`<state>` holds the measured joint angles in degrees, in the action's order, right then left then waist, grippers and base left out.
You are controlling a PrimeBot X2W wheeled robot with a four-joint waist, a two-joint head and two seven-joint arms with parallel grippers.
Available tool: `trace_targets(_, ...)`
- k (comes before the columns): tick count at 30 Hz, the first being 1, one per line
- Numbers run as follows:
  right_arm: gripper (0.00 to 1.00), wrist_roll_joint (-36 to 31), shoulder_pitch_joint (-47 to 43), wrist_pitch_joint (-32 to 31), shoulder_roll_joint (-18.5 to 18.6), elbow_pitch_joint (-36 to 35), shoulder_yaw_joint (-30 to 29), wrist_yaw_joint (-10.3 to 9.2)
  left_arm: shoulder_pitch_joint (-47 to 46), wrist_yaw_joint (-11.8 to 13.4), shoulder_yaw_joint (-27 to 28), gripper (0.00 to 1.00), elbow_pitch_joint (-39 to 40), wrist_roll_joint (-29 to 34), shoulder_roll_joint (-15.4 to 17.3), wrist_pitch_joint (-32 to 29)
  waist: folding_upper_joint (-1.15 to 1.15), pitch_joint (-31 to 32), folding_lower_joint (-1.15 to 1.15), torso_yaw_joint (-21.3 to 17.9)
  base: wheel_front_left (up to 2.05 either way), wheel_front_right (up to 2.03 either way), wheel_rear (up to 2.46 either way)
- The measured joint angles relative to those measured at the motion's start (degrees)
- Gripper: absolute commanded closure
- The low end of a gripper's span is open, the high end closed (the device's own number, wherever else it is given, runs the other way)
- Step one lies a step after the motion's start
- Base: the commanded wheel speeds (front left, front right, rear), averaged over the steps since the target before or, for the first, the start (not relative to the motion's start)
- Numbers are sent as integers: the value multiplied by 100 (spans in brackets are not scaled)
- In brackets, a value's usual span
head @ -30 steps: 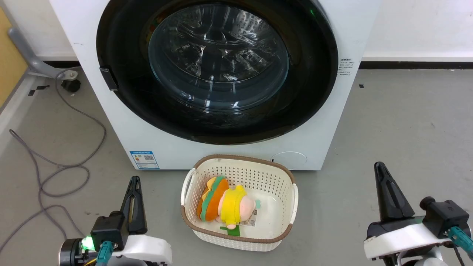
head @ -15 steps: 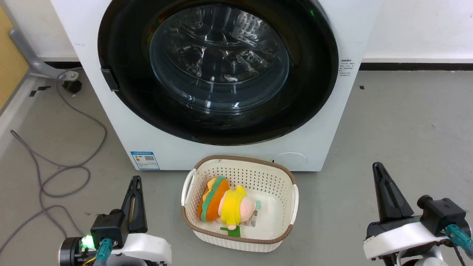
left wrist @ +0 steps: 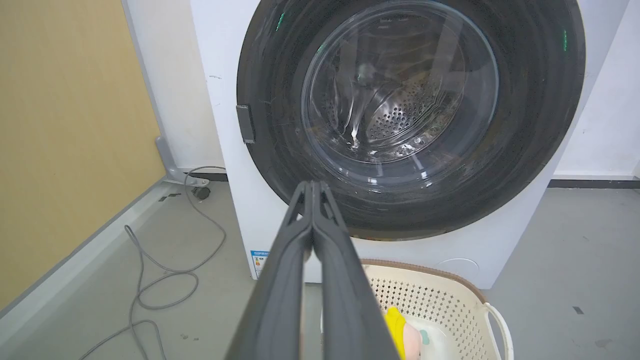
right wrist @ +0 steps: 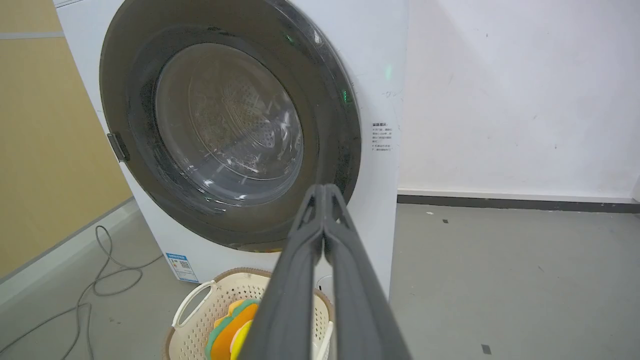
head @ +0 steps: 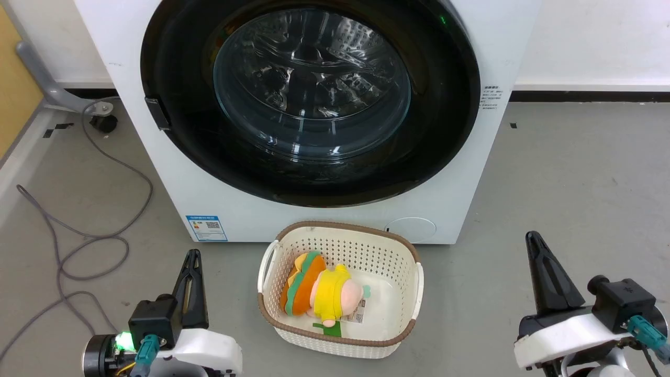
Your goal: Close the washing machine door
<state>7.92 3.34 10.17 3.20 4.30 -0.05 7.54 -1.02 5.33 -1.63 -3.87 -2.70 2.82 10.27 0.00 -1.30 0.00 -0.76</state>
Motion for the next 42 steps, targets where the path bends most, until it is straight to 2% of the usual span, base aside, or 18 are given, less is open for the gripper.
trace_targets(42, 100, -359, -113, -466, 0, -181, 1, 0, 1, -250, 71, 100, 187, 111, 0, -480, 0, 64, 0, 38, 0, 0, 0)
